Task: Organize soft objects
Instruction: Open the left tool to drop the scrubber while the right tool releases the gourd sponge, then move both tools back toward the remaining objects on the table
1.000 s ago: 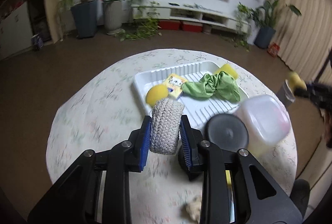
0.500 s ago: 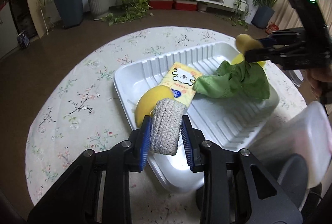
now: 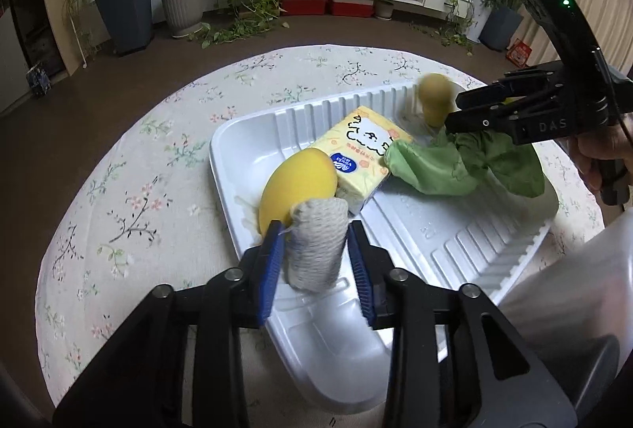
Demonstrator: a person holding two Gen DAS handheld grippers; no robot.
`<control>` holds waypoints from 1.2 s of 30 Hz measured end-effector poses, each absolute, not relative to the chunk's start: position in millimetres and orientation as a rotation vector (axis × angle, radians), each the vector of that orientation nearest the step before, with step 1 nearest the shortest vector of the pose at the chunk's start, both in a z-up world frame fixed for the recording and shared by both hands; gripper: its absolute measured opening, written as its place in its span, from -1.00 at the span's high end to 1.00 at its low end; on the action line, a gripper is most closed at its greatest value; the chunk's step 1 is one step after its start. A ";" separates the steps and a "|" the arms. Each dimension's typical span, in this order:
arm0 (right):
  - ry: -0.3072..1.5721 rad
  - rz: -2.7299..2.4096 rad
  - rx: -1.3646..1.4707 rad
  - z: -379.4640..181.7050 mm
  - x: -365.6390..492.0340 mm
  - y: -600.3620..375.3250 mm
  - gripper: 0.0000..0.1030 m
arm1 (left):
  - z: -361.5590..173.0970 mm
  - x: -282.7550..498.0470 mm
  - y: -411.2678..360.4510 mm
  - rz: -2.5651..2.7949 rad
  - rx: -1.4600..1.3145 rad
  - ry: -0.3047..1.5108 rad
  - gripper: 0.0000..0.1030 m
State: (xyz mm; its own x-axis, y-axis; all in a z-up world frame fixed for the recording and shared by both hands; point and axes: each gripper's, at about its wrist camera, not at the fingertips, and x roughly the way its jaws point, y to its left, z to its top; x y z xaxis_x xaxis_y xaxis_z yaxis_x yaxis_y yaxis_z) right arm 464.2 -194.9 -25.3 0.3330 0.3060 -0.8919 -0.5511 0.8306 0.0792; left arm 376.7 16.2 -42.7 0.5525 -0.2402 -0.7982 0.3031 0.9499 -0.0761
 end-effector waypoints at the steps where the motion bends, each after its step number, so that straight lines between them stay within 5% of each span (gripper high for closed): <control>1: 1.097 0.564 -0.254 -25.2 463.1 -196.5 -0.03 | -43.2 378.1 14.9 -0.325 0.077 0.930 0.29; 10: 1.070 0.564 -0.226 -15.3 449.7 -209.2 -0.11 | -35.0 382.3 13.1 -0.343 0.043 0.881 -0.11; 15: 1.018 0.558 -0.185 1.7 443.0 -216.8 -0.17 | -23.9 383.9 27.0 -0.333 0.012 0.860 -0.57; 25: 0.839 0.553 -0.049 71.0 397.7 -253.0 -0.55 | 20.7 340.8 55.9 -0.307 -0.036 0.773 -0.72; 31: 0.688 0.574 0.115 115.8 319.7 -296.2 -1.00 | 50.3 269.3 70.8 -0.317 -0.097 0.712 -1.00; 36: 0.638 0.571 0.182 122.2 246.2 -312.5 -1.00 | 51.2 202.9 67.1 -0.327 -0.119 0.706 -1.00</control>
State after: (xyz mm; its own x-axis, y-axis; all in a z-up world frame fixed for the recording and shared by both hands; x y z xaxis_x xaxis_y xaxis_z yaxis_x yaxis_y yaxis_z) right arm 246.2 -312.5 122.2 0.6564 0.5551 -0.5109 -0.4461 0.8317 0.3305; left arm 202.9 67.1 51.2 0.7125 -0.3344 -0.6169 0.2546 0.9424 -0.2168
